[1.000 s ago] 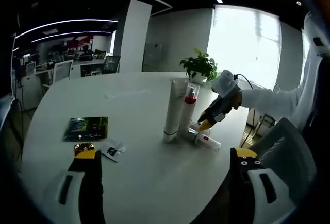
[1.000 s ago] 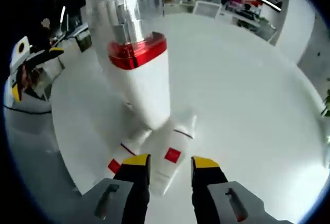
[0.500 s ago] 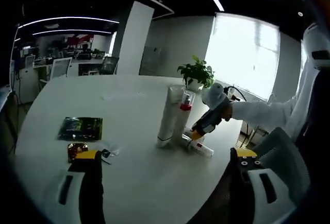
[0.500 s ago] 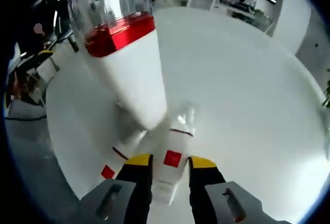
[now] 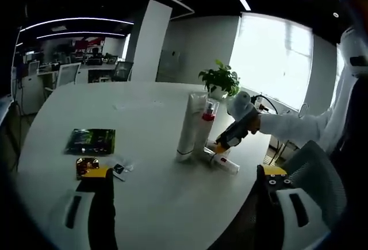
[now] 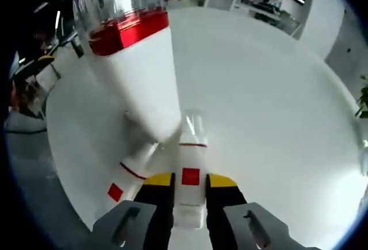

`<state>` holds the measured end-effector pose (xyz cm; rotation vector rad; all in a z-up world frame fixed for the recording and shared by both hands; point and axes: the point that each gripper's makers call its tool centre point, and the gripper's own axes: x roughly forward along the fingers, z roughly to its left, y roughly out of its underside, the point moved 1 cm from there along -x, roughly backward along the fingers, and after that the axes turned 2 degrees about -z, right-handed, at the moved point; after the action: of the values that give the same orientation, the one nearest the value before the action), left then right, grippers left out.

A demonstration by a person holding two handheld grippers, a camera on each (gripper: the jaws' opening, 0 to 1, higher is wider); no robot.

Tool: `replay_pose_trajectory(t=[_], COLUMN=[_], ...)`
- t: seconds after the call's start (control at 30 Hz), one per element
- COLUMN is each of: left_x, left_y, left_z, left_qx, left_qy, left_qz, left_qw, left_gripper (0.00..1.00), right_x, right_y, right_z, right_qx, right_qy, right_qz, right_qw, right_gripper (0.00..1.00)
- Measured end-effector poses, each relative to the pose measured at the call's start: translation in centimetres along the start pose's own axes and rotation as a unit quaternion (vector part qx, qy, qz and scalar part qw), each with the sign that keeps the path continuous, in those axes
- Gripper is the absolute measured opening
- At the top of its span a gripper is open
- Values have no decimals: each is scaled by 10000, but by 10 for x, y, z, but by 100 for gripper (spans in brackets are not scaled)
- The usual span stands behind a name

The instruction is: Arrange the skincare products in the storage area until every visible bottle or jar stands upright without overlapping.

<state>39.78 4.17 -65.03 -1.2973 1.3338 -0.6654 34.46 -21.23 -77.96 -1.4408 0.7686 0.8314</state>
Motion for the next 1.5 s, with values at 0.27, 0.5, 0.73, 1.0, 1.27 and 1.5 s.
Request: replay_pose_trajectory(t=[0.27, 0.5, 0.73, 1.0, 1.27, 1.5], left_x=[1, 4, 9, 3, -4, 6], left_y=[3, 2, -2, -16, -44, -71], left_z=[-5, -12, -19, -12, 7, -28], left_qx=[-23, -60, -409, -1004, -1204, -1073], left_qy=[20, 184, 407, 279, -84, 564], left_qz=[80, 78, -7, -389, -886, -1133], left_qw=[10000, 9998, 9983, 9938, 9887, 9861], left_gripper=[99, 99, 95, 93, 82, 63], right_x=[-8, -24, -55, -94, -134, -157], right_y=[0, 15, 15, -4, -25, -45], right_z=[-6, -9, 4, 33, 58, 84], right_qx=[2040, 3303, 3675, 3346, 2923, 2332], right_qy=[-848, -1432, -1721, -1990, -2231, -2372], right_qz=[-685, -1264, -1879, -2460, -2947, -3151], right_qw=[9729, 9244, 8945, 8876, 8820, 8888], right_gripper=[12, 12, 12, 12, 12, 12])
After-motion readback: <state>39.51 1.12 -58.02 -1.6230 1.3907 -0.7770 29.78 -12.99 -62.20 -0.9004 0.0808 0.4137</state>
